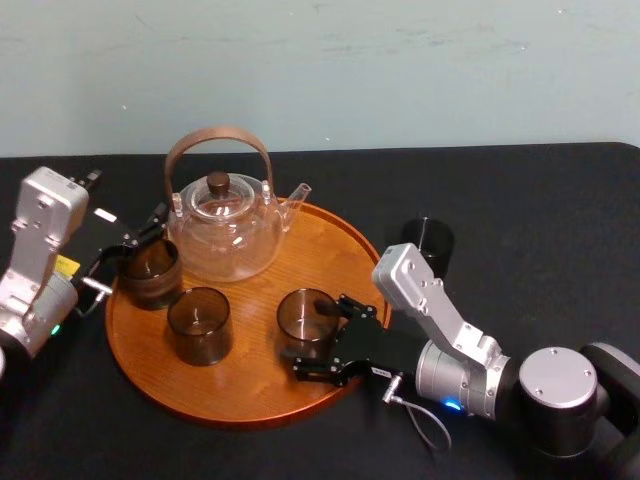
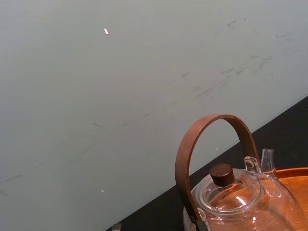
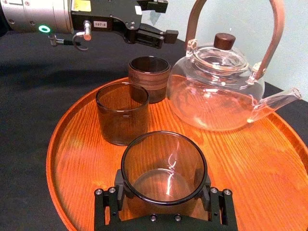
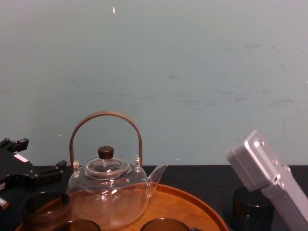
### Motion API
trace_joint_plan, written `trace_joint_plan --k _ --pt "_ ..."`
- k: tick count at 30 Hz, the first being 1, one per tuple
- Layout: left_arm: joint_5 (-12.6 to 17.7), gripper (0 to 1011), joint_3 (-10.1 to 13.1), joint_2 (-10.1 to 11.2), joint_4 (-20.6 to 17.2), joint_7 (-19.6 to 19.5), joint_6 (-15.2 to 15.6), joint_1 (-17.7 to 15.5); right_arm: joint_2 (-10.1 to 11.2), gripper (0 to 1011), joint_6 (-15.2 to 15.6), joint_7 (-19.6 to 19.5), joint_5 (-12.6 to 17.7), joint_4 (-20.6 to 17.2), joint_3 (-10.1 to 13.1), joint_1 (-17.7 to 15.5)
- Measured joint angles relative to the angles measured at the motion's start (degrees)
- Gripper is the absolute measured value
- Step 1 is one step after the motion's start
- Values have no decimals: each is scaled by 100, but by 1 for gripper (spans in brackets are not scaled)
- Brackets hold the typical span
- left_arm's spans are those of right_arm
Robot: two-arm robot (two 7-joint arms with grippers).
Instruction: Pick up the glass from the table and place it on the tray.
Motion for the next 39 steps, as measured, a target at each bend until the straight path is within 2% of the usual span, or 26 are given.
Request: trace_joint_plan --k 18,22,23,33,39 --pt "0 1002 0 0 0 0 0 0 -53 904 -19 -25 -41 78 -18 6" --pt "0 1001 0 0 0 0 0 0 -52 958 -20 -25 -41 75 -19 6" --pt "0 1001 0 0 0 0 0 0 -51 1002 -20 -24 -41 74 -19 6" --pt "0 1001 0 0 0 0 0 0 -46 1002 -28 -11 -28 67 -12 4" --pt "0 1001 0 0 0 0 0 0 19 1002 -169 2 19 -83 68 -65"
